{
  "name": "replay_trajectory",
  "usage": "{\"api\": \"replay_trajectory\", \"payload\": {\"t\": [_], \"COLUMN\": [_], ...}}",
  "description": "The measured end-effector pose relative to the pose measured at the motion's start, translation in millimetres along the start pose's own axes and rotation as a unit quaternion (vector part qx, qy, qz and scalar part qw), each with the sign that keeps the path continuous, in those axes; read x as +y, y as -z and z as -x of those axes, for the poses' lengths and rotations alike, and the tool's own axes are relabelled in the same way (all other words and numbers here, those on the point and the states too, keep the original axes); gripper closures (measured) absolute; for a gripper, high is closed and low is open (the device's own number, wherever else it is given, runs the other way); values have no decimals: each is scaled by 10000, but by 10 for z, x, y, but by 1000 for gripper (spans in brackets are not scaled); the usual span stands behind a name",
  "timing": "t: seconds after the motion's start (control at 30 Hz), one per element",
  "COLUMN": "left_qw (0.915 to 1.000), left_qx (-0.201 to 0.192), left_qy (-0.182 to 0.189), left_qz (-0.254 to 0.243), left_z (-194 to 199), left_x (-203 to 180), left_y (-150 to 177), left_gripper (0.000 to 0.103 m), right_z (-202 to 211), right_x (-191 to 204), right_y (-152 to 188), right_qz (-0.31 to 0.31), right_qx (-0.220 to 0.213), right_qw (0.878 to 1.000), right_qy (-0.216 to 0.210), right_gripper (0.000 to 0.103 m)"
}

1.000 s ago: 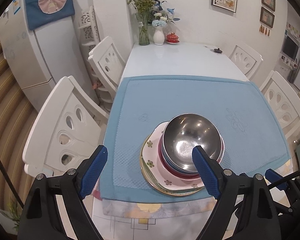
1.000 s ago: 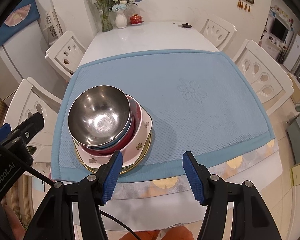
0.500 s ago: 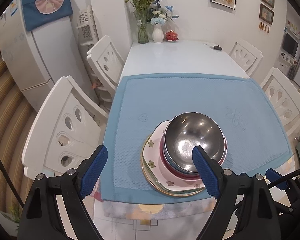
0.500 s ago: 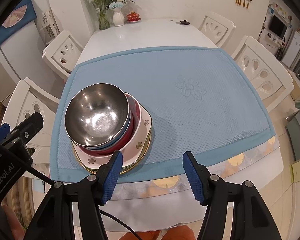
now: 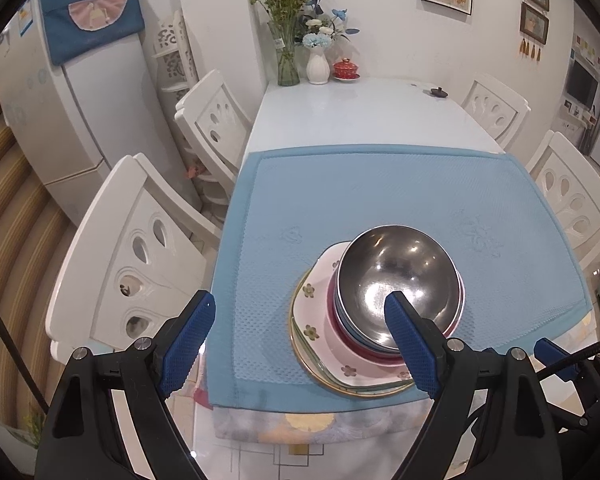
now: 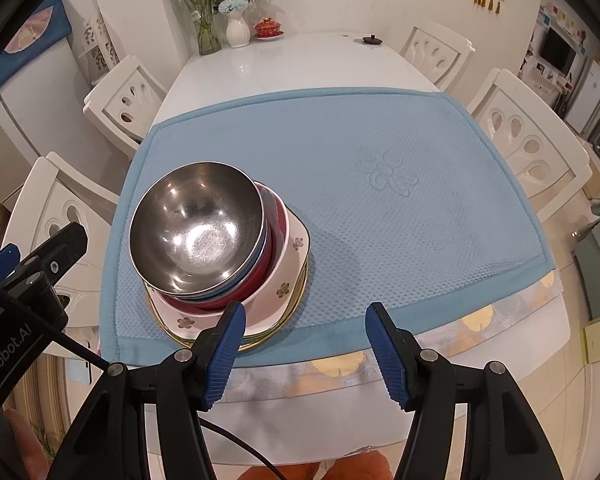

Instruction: Organize plates and bowls

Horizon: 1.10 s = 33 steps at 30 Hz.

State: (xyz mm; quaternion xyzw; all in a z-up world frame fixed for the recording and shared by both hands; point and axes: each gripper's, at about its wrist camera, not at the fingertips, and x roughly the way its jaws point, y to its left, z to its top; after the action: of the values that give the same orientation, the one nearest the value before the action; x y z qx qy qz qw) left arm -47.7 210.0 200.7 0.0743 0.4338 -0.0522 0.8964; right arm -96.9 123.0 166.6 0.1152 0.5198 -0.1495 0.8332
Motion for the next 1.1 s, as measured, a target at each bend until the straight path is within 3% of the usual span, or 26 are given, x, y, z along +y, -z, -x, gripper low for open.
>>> {"api": "replay_trajectory", "payload": {"t": [0.63,1.1], "left_qw": [10000,9999], "left_qx": [9,-97], "left_qy": [5,-46], "left_qz": [-62,-27], "left_z": [-51,33], "left_x": [40,-169], "left_y": [-23,-108], "left_gripper": [17,17], "right_z": [-28,81], "right_x": [42,-125], "right_y": [-20,-103], "right_qz": [-8,68], "right_qx": [43,-147], "right_qw": [10000,9998], "right_qy": [33,80], "right_gripper": [43,43]}}
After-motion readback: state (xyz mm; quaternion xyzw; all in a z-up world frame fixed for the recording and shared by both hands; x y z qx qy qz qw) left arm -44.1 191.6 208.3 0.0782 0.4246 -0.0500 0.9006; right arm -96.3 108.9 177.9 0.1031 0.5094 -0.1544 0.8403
